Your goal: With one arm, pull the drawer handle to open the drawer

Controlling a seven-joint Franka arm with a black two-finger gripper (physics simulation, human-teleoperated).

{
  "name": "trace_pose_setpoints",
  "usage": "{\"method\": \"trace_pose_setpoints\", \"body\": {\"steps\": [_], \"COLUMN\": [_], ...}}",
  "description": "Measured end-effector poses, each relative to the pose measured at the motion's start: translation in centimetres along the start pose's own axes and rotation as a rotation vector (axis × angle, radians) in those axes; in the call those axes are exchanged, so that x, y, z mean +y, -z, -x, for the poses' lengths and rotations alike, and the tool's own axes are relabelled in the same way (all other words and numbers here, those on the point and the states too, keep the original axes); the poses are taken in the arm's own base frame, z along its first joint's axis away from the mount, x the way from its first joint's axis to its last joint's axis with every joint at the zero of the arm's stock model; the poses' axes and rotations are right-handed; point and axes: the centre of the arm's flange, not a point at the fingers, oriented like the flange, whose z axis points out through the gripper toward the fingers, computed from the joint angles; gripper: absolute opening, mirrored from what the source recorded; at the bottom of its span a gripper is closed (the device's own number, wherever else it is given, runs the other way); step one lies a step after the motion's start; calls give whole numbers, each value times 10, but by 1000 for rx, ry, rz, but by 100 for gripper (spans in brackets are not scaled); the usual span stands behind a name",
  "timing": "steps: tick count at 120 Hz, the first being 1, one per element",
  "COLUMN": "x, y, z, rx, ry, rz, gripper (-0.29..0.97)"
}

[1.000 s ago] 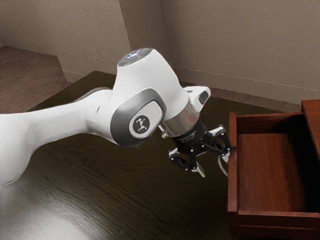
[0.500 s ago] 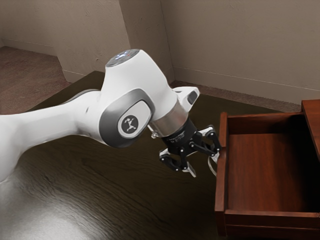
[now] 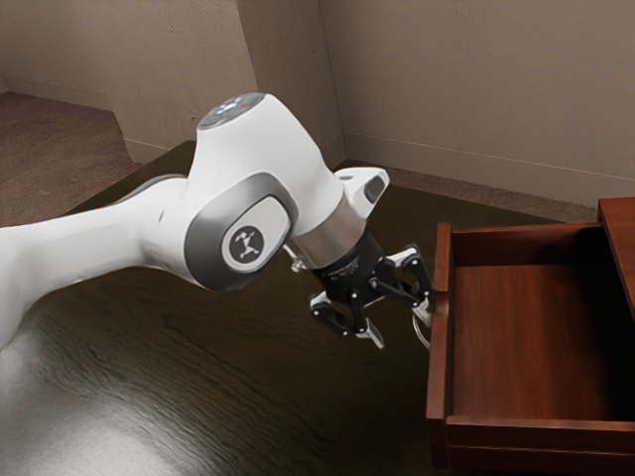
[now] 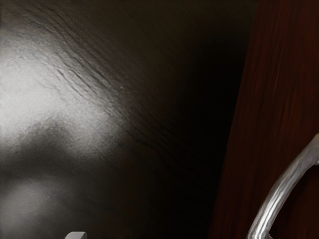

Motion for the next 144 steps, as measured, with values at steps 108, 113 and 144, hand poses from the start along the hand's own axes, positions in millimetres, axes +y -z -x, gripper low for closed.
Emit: {"method": "trace_pose_setpoints", "body": {"steps": [108, 113, 144], "x": [-60, -67, -79], "y": [175, 158, 141], "z": [-21, -22, -29], "rx": [8, -24, -72], "ry": [-163, -194, -339], "rz": [-310, -340, -375], "gripper": [66, 67, 68]}}
